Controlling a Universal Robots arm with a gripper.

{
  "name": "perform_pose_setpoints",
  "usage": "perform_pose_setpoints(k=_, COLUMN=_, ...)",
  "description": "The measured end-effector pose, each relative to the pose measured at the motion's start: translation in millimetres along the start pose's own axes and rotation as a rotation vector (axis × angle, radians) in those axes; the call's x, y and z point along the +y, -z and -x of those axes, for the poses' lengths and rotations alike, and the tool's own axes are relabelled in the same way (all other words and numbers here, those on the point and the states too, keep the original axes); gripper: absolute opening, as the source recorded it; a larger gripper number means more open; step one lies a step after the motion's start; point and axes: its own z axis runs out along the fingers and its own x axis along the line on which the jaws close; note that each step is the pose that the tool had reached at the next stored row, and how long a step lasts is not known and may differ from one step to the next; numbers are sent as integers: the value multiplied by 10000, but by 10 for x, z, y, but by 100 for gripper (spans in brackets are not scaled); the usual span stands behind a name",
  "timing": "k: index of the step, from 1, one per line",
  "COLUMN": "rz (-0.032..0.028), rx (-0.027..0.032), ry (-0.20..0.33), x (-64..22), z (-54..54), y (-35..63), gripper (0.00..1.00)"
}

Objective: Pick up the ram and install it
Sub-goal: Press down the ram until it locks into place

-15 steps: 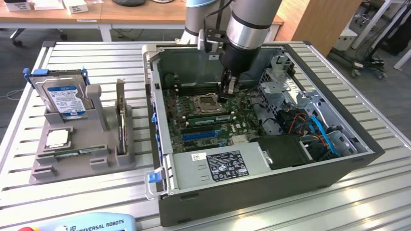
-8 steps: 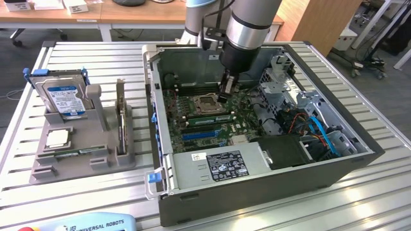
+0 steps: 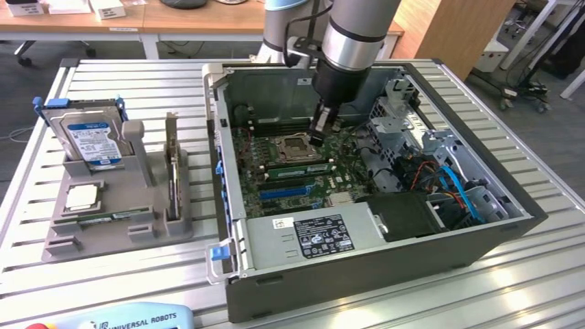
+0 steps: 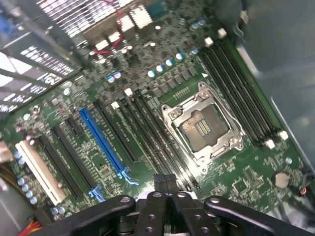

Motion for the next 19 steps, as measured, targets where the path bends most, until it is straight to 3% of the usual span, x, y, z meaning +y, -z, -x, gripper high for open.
perform_pose_setpoints(k=19, rz=-111, rx=-190, ry=-3298, x=-1, z=-1, y=-14, gripper=10)
